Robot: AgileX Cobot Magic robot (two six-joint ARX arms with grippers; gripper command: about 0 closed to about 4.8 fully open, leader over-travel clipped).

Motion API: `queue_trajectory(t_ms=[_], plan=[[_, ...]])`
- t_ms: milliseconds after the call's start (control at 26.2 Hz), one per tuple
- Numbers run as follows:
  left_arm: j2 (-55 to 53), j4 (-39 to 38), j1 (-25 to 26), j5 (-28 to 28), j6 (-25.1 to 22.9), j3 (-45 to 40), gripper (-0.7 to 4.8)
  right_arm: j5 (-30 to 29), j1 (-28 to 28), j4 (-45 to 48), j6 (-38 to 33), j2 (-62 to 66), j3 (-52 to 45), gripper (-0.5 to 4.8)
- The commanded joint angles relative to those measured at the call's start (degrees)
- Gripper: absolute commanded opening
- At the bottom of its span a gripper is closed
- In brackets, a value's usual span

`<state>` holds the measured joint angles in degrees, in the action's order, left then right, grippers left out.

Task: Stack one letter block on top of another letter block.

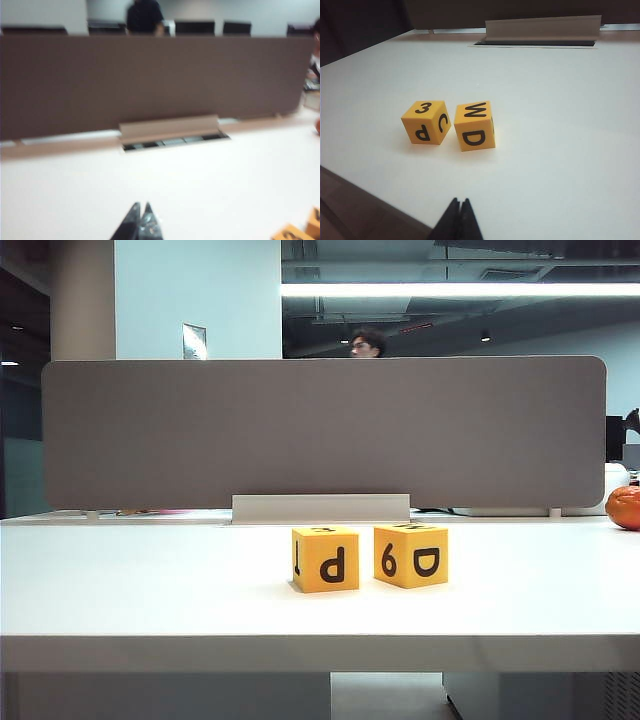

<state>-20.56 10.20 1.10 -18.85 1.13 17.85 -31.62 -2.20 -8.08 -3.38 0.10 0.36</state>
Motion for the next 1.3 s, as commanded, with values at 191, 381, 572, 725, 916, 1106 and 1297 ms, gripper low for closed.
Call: queue_trajectory(t_ms=[191, 381, 572, 725, 916, 1106, 1297], plan=[[-20.24, 3.82, -0.81, -13.55, -0.02, 8.50, -0.06, -0.02, 0.00, 0.61, -0.02, -0.11, -0.15, -0.05], [-30.10, 3.85, -5.33, -13.31, -0.07, 13.88, -0.06, -0.02, 0.00, 0.61, -0.02, -0.11, -0.15, -0.05], [-41.51, 3.85, -12.85, -10.51, -0.48, 19.78, -0.06, 0.00, -0.02, 0.61, -0.02, -0.11, -0.15, -0.05], [-50.16, 3.82, -18.03, -9.22, -0.68, 24.39, -0.06, -0.02, -0.04, 0.59, -0.02, -0.11, -0.15, -0.05], [-61.00, 0.55, -21.57, -8.87, -0.70, 31.65, -0.05, -0.02, -0.04, 0.61, -0.02, -0.11, -0.15, -0.05], [-66.66, -6.05, -23.74, -5.79, -3.26, 38.25, -0.05, 0.00, -0.02, 0.59, -0.02, -0.11, -0.15, -0.05], [-71.71, -8.72, -26.16, -5.11, -5.66, 43.82, -0.05, 0.00, -0.02, 0.59, -0.02, -0.11, -0.15, -0.05]])
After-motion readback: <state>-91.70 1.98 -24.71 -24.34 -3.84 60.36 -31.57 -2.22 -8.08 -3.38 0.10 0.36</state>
